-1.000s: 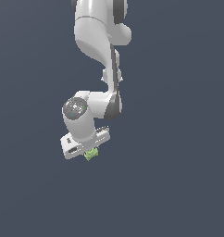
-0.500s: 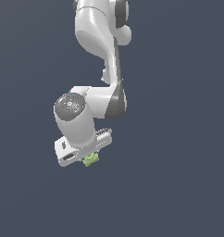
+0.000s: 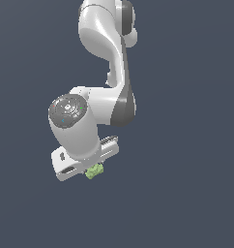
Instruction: Pick up the object and move it to a goal position.
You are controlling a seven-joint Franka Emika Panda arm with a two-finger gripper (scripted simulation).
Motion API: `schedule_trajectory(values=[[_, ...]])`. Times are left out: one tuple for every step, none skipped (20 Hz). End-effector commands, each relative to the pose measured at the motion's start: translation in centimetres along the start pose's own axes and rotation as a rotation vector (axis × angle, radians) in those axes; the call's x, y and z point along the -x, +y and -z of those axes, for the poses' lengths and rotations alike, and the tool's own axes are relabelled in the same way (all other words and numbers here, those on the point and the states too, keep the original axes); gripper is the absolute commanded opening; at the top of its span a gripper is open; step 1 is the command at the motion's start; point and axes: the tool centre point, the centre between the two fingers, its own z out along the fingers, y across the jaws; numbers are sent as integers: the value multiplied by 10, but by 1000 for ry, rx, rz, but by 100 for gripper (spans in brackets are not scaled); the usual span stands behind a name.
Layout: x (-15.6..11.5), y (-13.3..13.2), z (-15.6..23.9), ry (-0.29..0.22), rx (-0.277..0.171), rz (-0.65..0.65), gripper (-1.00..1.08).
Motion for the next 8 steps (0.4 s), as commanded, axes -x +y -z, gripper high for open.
schedule_trajectory(values=[[-3,1,4,0,0,0,-100],[-4,2,5,0,0,0,-100],[-5,2,5,0,0,0,-100],[-6,2,6,0,0,0,-100],[-6,2,6,0,0,0,-100],[-6,3,7,0,0,0,-100],[-7,3,7,0,0,0,-100],[-7,3,7,0,0,0,-100]])
